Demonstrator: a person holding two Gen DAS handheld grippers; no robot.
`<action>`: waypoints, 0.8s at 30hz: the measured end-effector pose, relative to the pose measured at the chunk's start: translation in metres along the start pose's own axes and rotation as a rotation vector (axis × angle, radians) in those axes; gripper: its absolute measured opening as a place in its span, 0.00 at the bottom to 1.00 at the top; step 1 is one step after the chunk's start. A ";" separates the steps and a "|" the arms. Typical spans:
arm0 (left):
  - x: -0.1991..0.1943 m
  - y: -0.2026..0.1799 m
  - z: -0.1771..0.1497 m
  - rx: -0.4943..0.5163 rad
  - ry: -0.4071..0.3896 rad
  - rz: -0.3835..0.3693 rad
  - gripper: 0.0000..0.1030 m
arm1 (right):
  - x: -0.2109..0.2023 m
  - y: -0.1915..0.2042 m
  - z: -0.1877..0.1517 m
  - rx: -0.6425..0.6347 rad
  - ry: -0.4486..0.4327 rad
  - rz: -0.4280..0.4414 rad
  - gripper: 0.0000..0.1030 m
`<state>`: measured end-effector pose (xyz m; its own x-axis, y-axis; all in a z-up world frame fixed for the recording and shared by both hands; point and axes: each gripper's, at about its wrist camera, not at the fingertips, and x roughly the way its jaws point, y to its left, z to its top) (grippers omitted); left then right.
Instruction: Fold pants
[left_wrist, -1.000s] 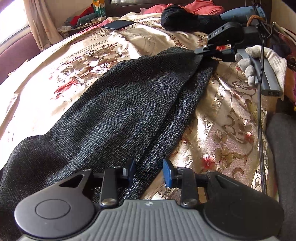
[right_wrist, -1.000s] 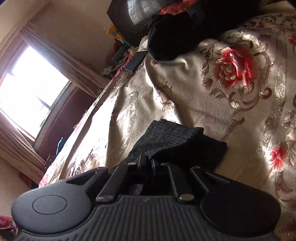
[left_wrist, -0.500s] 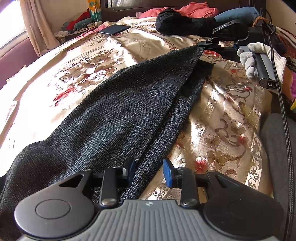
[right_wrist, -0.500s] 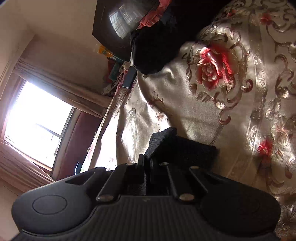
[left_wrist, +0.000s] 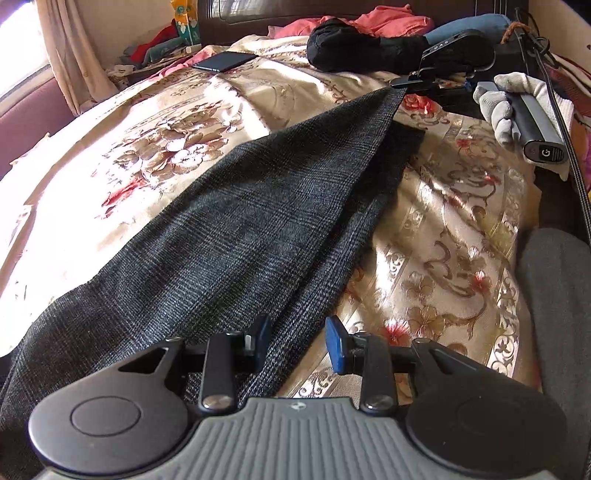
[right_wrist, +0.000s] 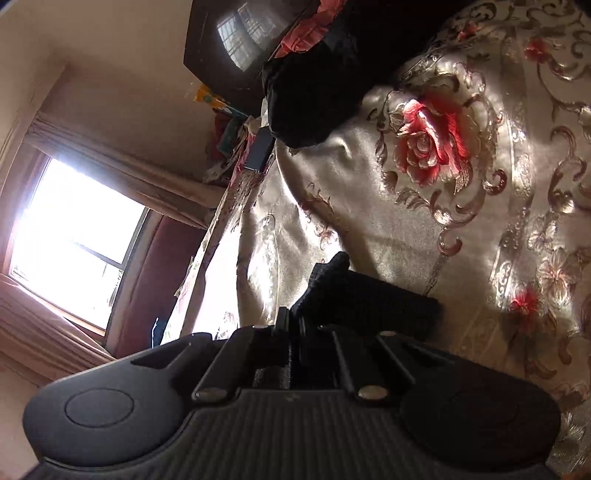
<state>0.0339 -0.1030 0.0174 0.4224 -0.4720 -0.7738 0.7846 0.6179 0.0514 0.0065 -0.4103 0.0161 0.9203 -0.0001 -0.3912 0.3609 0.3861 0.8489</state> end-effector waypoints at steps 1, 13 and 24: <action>-0.002 -0.002 0.001 -0.002 -0.018 -0.001 0.44 | -0.002 0.006 0.001 -0.001 -0.005 0.025 0.05; 0.028 -0.021 0.011 0.104 -0.085 0.203 0.50 | 0.001 0.041 0.013 -0.048 0.015 0.073 0.05; 0.020 -0.016 0.013 0.074 -0.113 0.217 0.21 | -0.012 0.007 0.007 -0.054 -0.002 0.000 0.03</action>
<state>0.0357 -0.1301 0.0091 0.6294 -0.4029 -0.6645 0.6994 0.6664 0.2583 -0.0014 -0.4139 0.0293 0.9205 -0.0019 -0.3908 0.3526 0.4352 0.8284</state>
